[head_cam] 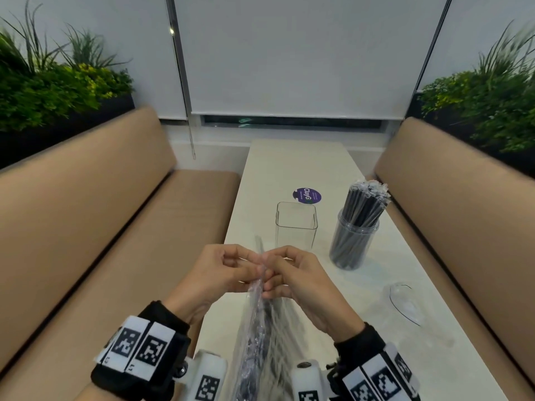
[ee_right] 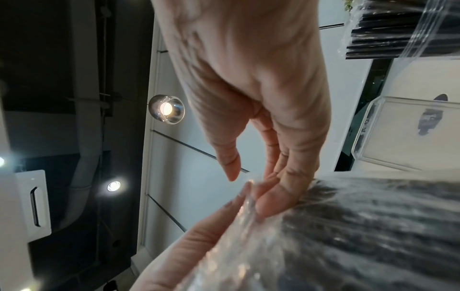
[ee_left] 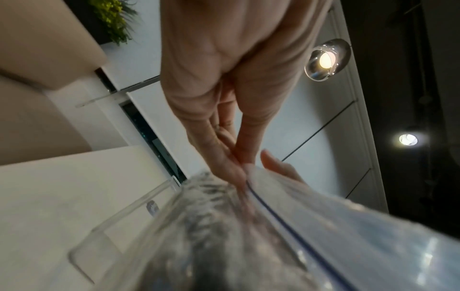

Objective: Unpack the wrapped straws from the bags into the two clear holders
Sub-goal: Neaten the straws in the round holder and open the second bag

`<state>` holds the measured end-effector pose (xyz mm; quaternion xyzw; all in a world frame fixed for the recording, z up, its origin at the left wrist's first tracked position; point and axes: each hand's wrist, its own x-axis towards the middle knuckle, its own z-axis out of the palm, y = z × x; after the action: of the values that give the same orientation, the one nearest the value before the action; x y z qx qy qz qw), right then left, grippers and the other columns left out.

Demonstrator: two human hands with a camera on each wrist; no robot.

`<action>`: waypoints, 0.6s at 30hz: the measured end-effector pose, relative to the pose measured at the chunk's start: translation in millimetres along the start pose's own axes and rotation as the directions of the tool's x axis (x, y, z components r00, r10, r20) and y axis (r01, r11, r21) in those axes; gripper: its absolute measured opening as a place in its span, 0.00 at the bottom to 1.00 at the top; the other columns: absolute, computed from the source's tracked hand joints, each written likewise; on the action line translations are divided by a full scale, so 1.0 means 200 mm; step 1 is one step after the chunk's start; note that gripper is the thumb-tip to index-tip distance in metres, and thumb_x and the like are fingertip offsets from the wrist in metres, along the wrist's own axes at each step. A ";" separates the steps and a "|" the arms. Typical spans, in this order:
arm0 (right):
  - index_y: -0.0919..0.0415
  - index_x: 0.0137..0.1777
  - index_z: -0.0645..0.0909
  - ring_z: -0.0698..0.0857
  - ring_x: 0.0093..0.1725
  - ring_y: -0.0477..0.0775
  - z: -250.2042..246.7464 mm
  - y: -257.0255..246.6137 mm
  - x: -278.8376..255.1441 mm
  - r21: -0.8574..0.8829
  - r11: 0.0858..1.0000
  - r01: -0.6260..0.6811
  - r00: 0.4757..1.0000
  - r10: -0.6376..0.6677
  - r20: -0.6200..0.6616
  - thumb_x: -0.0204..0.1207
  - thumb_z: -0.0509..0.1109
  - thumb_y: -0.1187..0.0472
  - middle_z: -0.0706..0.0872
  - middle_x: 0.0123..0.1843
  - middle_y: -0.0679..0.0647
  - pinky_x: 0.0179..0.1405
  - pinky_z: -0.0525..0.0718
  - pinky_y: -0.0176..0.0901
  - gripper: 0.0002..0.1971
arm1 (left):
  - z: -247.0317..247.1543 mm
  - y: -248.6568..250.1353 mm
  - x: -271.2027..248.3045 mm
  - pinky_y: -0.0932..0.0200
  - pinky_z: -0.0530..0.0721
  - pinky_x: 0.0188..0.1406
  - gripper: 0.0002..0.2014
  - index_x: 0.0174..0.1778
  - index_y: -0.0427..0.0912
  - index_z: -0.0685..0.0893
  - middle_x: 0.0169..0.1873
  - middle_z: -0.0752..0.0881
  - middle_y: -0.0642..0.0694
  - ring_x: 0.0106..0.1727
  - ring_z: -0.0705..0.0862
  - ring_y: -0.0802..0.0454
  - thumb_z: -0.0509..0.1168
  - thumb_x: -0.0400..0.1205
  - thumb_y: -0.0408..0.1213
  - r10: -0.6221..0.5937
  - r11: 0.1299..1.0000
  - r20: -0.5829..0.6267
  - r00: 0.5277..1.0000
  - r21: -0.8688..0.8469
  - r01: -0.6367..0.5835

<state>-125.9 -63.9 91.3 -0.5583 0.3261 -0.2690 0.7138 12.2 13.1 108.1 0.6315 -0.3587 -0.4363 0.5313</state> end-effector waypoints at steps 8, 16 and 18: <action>0.68 0.39 0.81 0.82 0.30 0.53 -0.01 -0.03 -0.01 -0.020 0.996 0.088 0.995 -0.087 0.044 0.80 0.70 0.63 0.83 0.34 0.62 0.31 0.83 0.41 0.10 | 0.02 0.02 0.00 0.62 0.90 0.35 0.10 0.47 0.29 0.89 0.37 0.90 0.32 0.35 0.92 0.45 0.73 0.70 0.23 -0.047 0.974 0.073 0.996 -0.216 0.062; 0.77 0.39 0.81 0.85 0.22 0.53 0.01 -0.07 -0.03 -0.323 0.930 0.177 0.968 -0.223 -0.111 0.73 0.67 0.71 0.86 0.24 0.60 0.28 0.90 0.50 0.06 | 0.11 -0.01 -0.02 0.61 0.86 0.30 0.10 0.32 0.43 0.84 0.22 0.82 0.48 0.23 0.81 0.57 0.69 0.71 0.22 0.345 0.920 -0.171 0.923 0.256 -0.296; 0.68 0.36 0.82 0.88 0.24 0.55 0.01 -0.08 -0.04 -0.587 0.779 0.218 0.912 -0.377 -0.162 0.71 0.68 0.65 0.87 0.24 0.57 0.31 0.90 0.55 0.06 | 0.11 -0.02 -0.03 0.72 0.73 0.28 0.09 0.32 0.44 0.83 0.25 0.74 0.52 0.24 0.73 0.60 0.64 0.71 0.25 0.675 0.575 -0.104 0.731 0.695 -0.432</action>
<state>-130.2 -60.5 107.5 -0.7444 0.3909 -0.3461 0.4162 -10.9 12.1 104.3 0.6908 -0.5611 0.0247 0.4554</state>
